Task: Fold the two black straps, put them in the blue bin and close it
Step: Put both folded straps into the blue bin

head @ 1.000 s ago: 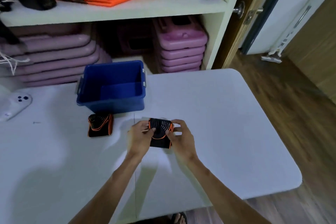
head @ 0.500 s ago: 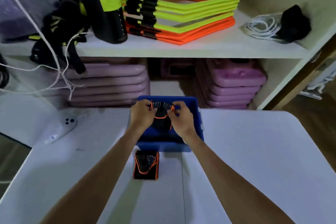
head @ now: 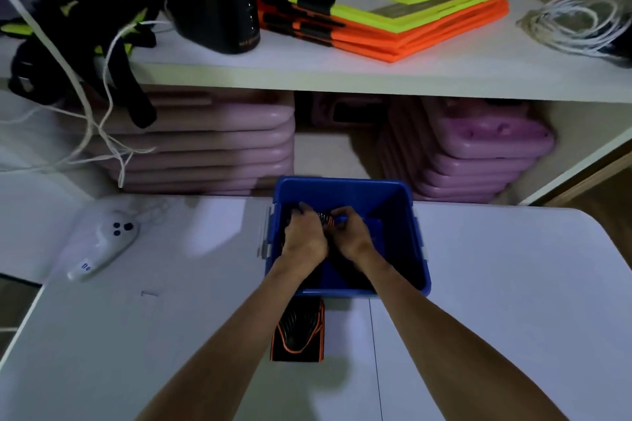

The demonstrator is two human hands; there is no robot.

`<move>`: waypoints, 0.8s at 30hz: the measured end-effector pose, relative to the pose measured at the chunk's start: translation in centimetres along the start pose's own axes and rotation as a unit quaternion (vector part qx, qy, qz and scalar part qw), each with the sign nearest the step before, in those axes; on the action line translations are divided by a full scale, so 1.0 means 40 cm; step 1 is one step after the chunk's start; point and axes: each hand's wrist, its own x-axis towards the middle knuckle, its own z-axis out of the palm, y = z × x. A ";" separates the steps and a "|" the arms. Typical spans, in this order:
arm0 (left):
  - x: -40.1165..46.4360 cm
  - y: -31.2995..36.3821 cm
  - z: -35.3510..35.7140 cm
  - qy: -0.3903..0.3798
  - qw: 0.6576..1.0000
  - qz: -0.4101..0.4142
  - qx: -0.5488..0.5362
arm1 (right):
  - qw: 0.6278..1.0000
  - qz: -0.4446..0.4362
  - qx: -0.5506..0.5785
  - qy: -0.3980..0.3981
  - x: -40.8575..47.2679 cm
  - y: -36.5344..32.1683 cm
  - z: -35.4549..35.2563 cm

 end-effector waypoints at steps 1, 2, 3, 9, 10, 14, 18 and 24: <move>-0.012 -0.002 -0.007 0.015 0.999 0.039 0.000 | 1.000 0.005 -0.001 -0.001 0.003 -0.001 0.004; -0.030 -0.010 -0.019 0.047 0.995 0.090 -0.008 | 1.000 0.010 -0.001 -0.003 0.008 -0.001 0.006; -0.042 -0.025 -0.031 0.090 0.987 0.134 -0.020 | 1.000 0.013 -0.004 -0.004 0.011 -0.005 0.006; -0.050 -0.156 -0.064 0.166 0.975 0.111 -0.094 | 0.998 0.036 0.044 0.001 0.025 -0.004 0.020; -0.051 -0.161 -0.064 0.155 0.975 0.116 -0.107 | 0.998 0.040 0.045 0.007 0.027 -0.007 0.022; -0.047 -0.177 -0.060 0.149 0.975 0.118 -0.119 | 0.998 0.044 0.036 0.013 0.025 -0.017 0.024; -0.065 -0.191 -0.058 0.152 0.968 0.140 -0.144 | 0.998 0.024 0.060 -0.010 -0.003 -0.022 0.007; -0.152 -0.277 -0.024 0.169 0.960 0.072 -0.211 | 0.999 -0.044 0.006 -0.010 -0.143 -0.067 -0.077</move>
